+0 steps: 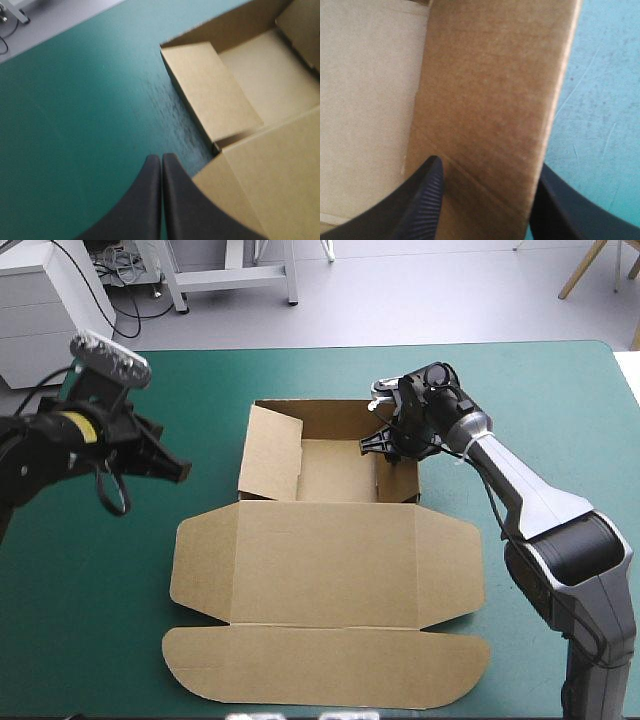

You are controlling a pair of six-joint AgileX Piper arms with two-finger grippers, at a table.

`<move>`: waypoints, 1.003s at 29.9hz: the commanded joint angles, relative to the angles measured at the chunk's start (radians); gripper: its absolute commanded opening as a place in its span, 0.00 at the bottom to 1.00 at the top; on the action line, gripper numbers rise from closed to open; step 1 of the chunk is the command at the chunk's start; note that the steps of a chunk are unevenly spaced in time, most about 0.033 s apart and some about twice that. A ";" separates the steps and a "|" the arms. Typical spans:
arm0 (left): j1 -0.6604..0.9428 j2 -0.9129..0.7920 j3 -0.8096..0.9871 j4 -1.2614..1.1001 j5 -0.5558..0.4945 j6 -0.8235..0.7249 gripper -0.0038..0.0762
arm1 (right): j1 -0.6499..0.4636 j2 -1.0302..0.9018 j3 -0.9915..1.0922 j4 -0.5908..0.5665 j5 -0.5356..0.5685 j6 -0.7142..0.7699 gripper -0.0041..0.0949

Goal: Fold the box

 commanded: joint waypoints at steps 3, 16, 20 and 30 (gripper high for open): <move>0.000 -0.207 0.262 0.003 -0.009 0.011 0.04 | -0.007 -0.027 -0.022 0.011 0.005 -0.018 0.19; 0.000 -0.674 0.845 0.020 -0.016 0.005 0.04 | -0.158 -0.103 -0.030 0.023 0.025 -0.084 0.02; 0.000 -0.806 0.959 0.015 -0.011 0.005 0.04 | -0.298 -0.157 -0.030 0.023 0.025 -0.127 0.02; 0.000 -1.000 1.092 0.007 0.017 -0.029 0.04 | -0.757 -0.223 -0.030 0.000 0.025 -0.197 0.02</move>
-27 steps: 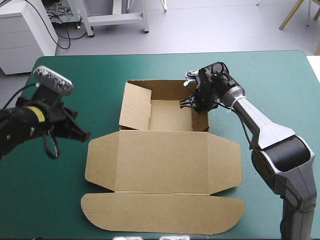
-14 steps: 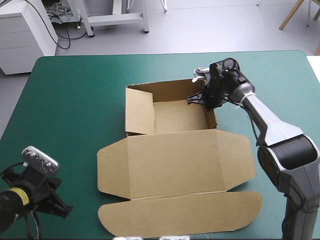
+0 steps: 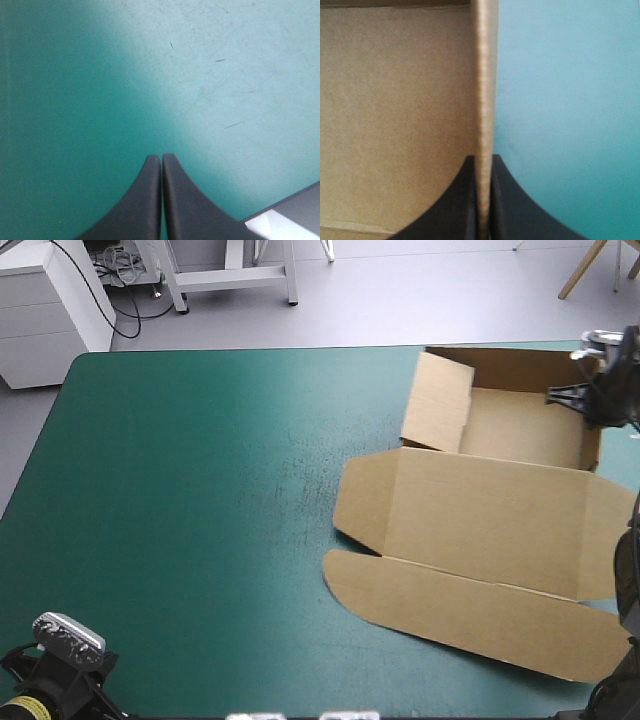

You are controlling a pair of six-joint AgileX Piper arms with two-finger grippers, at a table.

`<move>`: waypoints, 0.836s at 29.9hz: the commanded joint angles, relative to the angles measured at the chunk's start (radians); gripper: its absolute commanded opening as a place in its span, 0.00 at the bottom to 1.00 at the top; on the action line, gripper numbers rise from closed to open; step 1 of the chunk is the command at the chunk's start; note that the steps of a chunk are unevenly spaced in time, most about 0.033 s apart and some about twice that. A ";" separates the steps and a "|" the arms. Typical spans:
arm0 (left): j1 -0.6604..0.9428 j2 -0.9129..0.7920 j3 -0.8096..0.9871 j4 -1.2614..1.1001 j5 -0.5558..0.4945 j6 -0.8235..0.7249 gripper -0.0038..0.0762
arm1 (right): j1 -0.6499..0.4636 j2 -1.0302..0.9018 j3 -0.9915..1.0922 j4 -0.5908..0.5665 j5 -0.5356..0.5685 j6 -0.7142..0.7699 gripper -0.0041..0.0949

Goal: Fold the box

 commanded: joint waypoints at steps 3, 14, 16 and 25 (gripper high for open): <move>0.000 -0.026 -0.012 -0.001 0.019 -0.015 0.04 | -0.215 -0.066 -0.028 -0.001 -0.016 0.000 0.02; 0.000 -0.026 -0.012 0.015 0.017 -0.015 0.04 | -0.311 -0.066 0.096 0.001 -0.016 -0.036 0.57; 0.000 -0.026 -0.012 0.028 0.017 -0.008 0.04 | -0.311 -0.068 0.110 0.001 -0.016 -0.049 0.58; 0.000 -0.026 -0.012 0.052 0.017 -0.008 0.04 | -0.312 -0.205 0.117 0.005 -0.016 -0.100 0.57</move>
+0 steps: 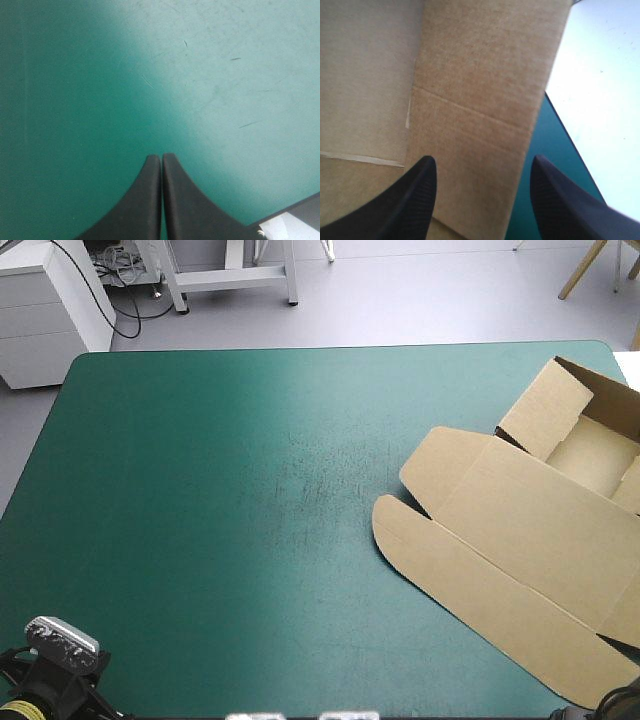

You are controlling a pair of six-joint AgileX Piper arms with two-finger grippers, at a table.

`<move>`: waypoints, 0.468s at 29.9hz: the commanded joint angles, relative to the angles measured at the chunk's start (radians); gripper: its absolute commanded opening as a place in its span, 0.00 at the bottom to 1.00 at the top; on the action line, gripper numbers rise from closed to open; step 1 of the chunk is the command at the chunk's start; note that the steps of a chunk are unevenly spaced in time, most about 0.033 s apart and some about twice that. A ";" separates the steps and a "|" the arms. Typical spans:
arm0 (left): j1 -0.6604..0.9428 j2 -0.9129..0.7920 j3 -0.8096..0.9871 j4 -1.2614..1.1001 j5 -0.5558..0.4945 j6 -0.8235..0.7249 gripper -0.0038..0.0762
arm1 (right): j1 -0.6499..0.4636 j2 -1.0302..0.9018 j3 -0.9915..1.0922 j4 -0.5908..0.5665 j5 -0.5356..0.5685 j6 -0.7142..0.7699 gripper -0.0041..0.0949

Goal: Fold the box

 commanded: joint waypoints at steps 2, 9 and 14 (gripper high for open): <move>0.000 0.013 -0.024 0.012 0.017 -0.001 0.04 | -0.006 -0.151 -0.026 0.023 -0.023 -0.014 0.57; 0.000 0.013 -0.024 0.012 0.017 -0.001 0.04 | -0.003 -0.383 0.029 0.283 -0.023 -0.058 0.37; 0.000 0.013 -0.024 0.012 0.005 -0.001 0.04 | -0.003 -0.593 0.173 0.362 -0.023 -0.105 0.02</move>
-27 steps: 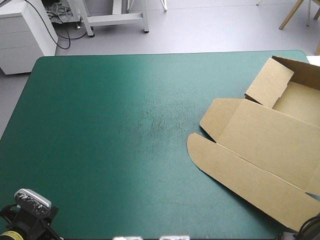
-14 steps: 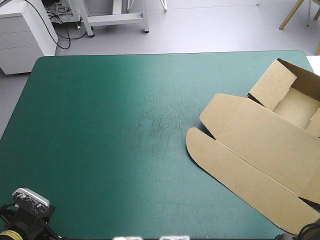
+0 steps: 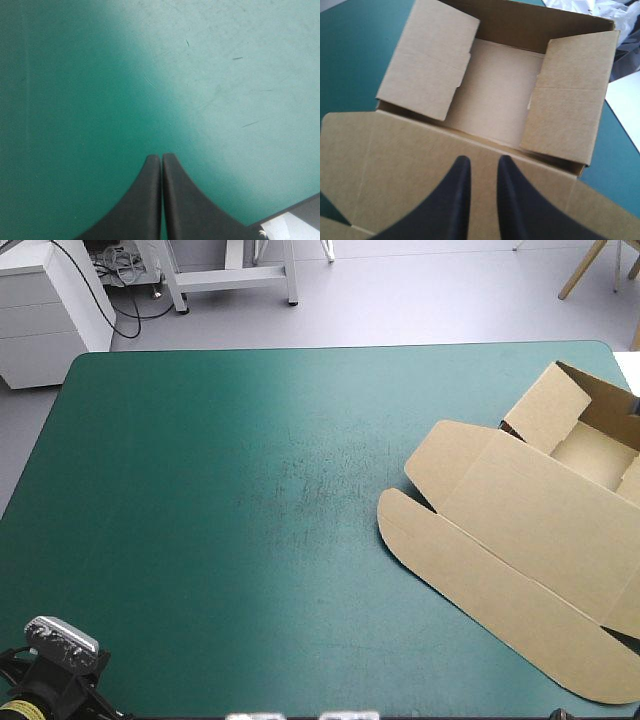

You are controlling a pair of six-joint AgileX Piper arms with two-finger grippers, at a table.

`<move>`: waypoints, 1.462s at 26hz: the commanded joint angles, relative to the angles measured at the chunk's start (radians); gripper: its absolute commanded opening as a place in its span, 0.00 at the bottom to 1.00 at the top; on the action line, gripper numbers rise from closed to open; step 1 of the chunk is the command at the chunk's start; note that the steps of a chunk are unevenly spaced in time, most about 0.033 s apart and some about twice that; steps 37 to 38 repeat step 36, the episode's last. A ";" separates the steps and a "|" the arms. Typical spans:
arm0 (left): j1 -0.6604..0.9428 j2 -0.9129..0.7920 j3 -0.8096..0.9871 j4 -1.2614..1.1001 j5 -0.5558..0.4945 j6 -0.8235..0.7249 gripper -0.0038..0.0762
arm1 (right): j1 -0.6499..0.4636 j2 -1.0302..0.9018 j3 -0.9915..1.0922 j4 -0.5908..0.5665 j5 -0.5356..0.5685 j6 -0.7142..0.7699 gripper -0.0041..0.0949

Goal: Fold the box

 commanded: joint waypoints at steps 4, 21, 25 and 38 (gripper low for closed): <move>0.000 0.013 -0.024 -0.035 -0.025 -0.008 0.04 | 0.025 -0.330 0.200 0.038 -0.062 -0.031 0.03; 0.000 0.013 -0.024 -0.103 -0.044 -0.009 0.04 | 0.214 -1.153 0.917 0.071 -0.032 -0.139 0.02; 0.000 0.013 -0.024 -0.103 -0.044 -0.009 0.04 | 0.214 -1.202 0.967 0.069 -0.037 -0.200 0.02; 0.000 0.013 -0.024 -0.103 -0.044 -0.009 0.04 | 0.214 -1.202 0.975 0.070 -0.115 -0.200 0.02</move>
